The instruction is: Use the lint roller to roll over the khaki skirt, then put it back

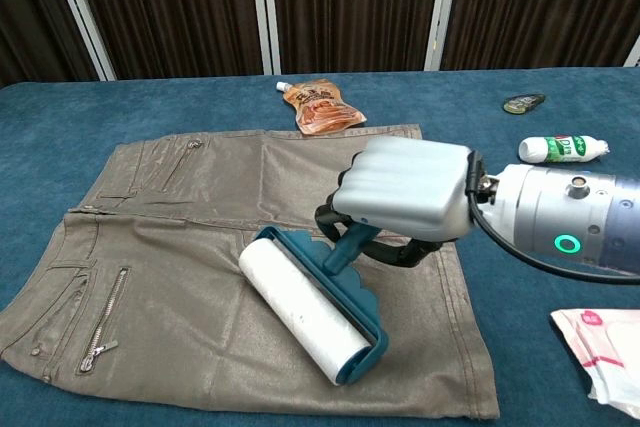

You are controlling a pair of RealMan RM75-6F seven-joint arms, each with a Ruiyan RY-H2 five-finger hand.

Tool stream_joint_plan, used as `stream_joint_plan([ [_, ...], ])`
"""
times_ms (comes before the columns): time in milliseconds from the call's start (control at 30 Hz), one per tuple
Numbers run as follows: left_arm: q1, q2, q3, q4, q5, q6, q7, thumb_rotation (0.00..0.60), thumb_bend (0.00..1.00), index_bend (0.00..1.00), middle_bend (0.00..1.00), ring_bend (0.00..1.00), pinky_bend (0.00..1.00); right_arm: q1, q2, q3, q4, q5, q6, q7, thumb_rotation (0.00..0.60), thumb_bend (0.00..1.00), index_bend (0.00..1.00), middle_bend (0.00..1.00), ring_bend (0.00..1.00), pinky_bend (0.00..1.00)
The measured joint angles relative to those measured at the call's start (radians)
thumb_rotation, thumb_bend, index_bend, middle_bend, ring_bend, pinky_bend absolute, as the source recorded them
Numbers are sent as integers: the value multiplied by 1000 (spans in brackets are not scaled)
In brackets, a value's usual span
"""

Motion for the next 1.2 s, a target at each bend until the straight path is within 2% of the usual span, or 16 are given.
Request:
stream_joint_plan([
  [200,0,0,0,2,1,0,-1,600,0,0,0,0,0,-10,12,2,10,34,-1,-24,600,717,409,515,379,389],
  [400,-2,-1,1,-3,7,0,6,600,0,0,0,0,0,-34,61,-11,69,47,14,-8,600,717,409,515,379,390],
  [800,-9,-11,4,-21,14,-8,42,600,0,0,0,0,0,-85,131,-48,220,47,46,125,600,724,410,516,380,390],
  [1000,-12,-13,5,-29,16,-10,53,600,0,0,0,0,0,-75,124,-49,191,15,58,143,600,723,411,516,380,390],
  [1200,-11,-10,5,-22,13,-11,43,600,0,0,0,0,0,-54,107,-41,107,3,47,113,600,724,413,517,383,391],
])
